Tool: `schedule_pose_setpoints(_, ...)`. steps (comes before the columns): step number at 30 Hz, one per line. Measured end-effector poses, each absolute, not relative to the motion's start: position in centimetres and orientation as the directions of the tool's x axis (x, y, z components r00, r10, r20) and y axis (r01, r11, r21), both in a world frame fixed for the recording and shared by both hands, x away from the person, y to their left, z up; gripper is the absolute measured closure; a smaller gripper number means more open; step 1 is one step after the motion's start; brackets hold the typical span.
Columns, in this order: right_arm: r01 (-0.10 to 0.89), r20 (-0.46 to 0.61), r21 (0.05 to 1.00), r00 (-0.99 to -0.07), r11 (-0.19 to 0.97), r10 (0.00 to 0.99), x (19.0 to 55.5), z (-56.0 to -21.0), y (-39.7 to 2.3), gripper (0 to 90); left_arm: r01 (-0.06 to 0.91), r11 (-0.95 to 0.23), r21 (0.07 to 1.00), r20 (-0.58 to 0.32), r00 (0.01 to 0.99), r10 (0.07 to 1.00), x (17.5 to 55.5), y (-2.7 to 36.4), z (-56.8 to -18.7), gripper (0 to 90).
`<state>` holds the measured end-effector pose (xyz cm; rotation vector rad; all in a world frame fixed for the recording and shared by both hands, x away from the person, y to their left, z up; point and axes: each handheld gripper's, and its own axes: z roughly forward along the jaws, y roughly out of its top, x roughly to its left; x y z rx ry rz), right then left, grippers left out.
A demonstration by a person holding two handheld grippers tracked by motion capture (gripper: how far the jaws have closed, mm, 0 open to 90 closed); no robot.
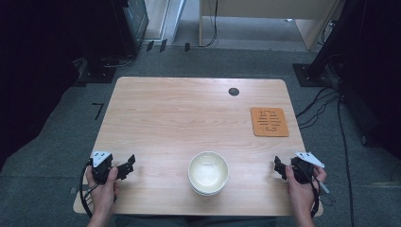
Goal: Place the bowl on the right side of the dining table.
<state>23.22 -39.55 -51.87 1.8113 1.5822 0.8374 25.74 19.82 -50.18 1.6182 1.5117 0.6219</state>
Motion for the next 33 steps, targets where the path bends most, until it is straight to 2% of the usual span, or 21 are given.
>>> schedule_pose_setpoints(7, 0.58, 0.081, 0.807, 0.077, -0.11, 0.994, 22.7, -50.5, -38.2, 17.2, 0.531, 0.057, 0.845, -0.191, 0.2, 0.961, 25.1, 18.2, -49.2, 8.4)
schedule_pose_setpoints(10, 0.552, 0.072, 0.83, 0.039, -0.081, 0.997, 22.4, -49.7, -37.1, 16.9, 0.517, 0.051, 0.854, -0.195, 0.229, 0.954, 24.9, 17.0, -48.5, 8.4)
schedule_pose_setpoints(21, 0.529, 0.099, 0.846, -0.019, -0.074, 0.995, 22.6, -48.4, -35.3, 16.6, 0.474, 0.002, 0.88, -0.182, 0.334, 0.925, 24.7, 13.1, -46.4, 8.5)
schedule_pose_setpoints(33, 0.497, 0.099, 0.866, -0.051, -0.061, 0.994, 23.4, -46.5, -34.0, 17.2, 0.465, -0.027, 0.885, -0.171, 0.377, 0.91, 26.1, 10.2, -44.6, 8.5)
